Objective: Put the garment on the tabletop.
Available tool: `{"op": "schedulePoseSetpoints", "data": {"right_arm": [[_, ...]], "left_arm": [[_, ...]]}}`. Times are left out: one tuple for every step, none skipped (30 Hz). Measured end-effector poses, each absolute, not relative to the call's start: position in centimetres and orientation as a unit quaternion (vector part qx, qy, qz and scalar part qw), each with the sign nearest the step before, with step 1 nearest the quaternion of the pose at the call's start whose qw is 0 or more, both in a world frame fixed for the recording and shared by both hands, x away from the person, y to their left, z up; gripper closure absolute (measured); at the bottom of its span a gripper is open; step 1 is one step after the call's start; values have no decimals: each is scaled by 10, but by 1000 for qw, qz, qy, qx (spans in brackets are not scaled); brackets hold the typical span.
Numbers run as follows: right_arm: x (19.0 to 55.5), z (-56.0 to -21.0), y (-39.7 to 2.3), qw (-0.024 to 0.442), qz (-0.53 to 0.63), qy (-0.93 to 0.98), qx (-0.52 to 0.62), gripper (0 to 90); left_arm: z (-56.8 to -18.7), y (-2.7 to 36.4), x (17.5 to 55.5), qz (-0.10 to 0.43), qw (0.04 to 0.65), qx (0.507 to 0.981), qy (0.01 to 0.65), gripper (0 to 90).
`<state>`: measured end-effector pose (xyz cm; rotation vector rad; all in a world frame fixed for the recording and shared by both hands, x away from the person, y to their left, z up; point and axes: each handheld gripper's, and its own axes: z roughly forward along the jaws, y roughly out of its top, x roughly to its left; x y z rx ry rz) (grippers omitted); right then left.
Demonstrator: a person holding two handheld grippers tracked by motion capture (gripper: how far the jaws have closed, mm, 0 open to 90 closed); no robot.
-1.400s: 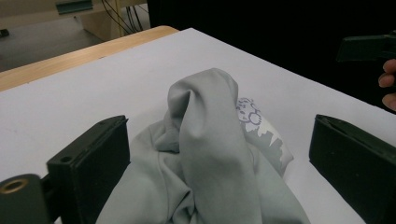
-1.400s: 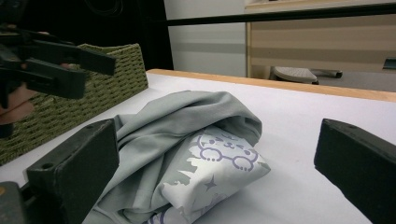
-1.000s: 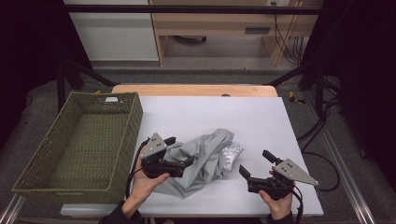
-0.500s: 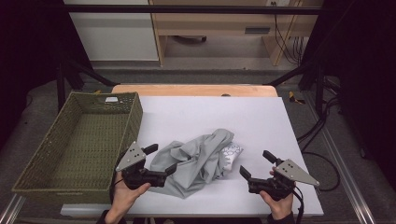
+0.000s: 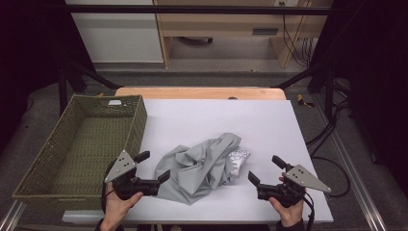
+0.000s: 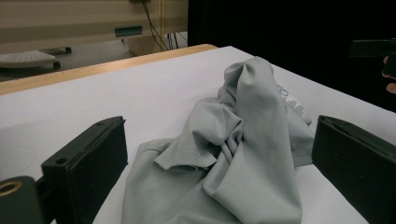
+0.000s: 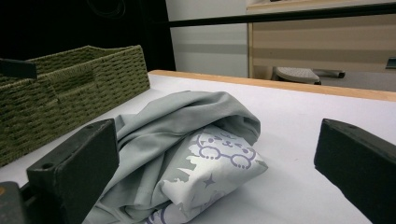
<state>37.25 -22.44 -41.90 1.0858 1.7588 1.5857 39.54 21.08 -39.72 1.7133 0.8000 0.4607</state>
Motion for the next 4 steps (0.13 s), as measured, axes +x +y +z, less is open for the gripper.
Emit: {"op": "schedulePoseSetpoints", "data": {"right_arm": [[372,-419,-224,265,586,649,406,4],[372,-419,-225,266,586,651,403,4],[372,-419,-226,265,586,651,404,4],[373,-419,-225,264,586,651,404,4]], "left_arm": [[-397,212,395,197,564,726,341,29],[-397,213,395,198,565,725,341,29],[-396,214,394,199,566,724,340,29],[-396,214,394,199,566,724,340,29]]}}
